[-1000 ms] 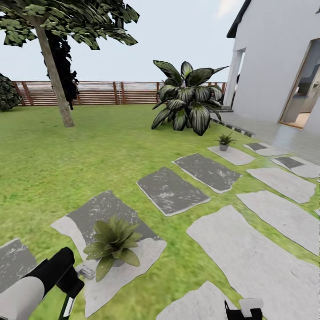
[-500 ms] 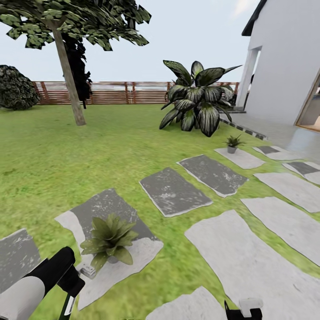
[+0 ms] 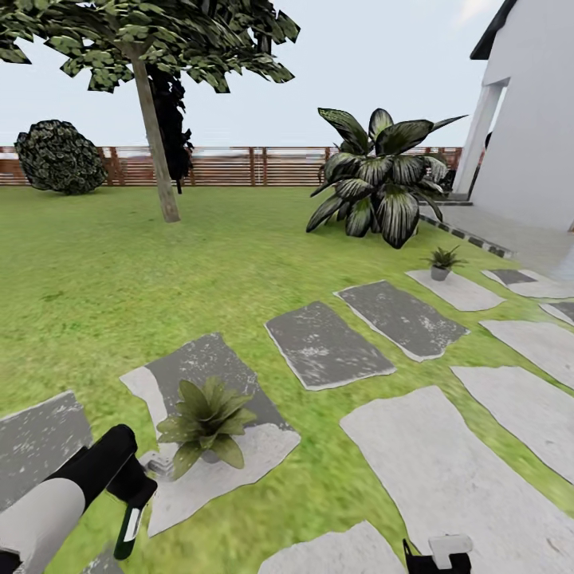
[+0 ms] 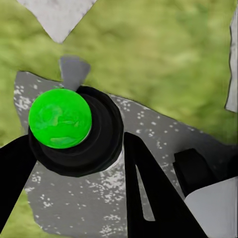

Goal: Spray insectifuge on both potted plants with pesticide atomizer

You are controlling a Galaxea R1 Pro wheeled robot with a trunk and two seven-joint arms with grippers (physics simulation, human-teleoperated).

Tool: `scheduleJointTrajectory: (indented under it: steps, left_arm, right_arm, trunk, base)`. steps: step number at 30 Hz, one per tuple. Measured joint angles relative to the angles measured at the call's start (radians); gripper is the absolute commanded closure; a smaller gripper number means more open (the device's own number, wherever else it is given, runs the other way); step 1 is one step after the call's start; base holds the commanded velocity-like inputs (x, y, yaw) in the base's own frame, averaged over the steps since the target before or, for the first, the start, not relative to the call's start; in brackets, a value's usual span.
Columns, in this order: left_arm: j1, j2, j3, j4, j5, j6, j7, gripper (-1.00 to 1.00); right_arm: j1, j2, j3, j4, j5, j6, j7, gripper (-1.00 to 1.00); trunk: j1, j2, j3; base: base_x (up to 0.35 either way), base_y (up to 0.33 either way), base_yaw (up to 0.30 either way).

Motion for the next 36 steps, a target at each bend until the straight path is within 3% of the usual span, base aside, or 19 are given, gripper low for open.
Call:
scheduleJointTrajectory:
  steps: [8,12,15,25,36]
  left_arm:
    - [-0.034,-0.003,-0.001,-0.065,0.002,0.037,-0.014,1.0]
    - [-0.079,-0.004,-0.006,-0.075,0.001,0.1,-0.082,1.0]
    - [-0.092,-0.003,-0.01,-0.068,-0.025,0.112,-0.122,1.0]
    - [-0.091,-0.003,-0.01,-0.064,-0.029,0.112,-0.126,1.0]
    - [-0.091,-0.003,-0.01,-0.064,-0.03,0.113,-0.126,1.0]
  right_arm:
    - [0.0,-0.002,0.0,0.0,0.0,0.002,0.002,-1.0]
    - [0.0,-0.002,0.0,0.0,0.0,0.002,0.002,-1.0]
    - [0.0,-0.001,0.0,-0.001,0.0,0.002,0.0,-1.0]
    - [0.0,-0.001,0.0,-0.001,0.0,0.001,0.0,-1.0]
    - [0.0,-0.001,0.0,-0.001,0.0,0.001,0.0,-1.0]
  trunk:
    - [0.0,0.0,0.0]
    - [0.0,0.0,0.0]
    - [0.0,0.0,0.0]
    - [0.0,0.0,0.0]
    - [0.0,0.0,0.0]
  base:
    - [0.046,-0.02,0.001]
    - [0.002,-0.001,0.0]
    - [0.0,0.0,0.044]
    - [0.105,-0.12,0.243]
    - [0.151,-0.243,0.03]
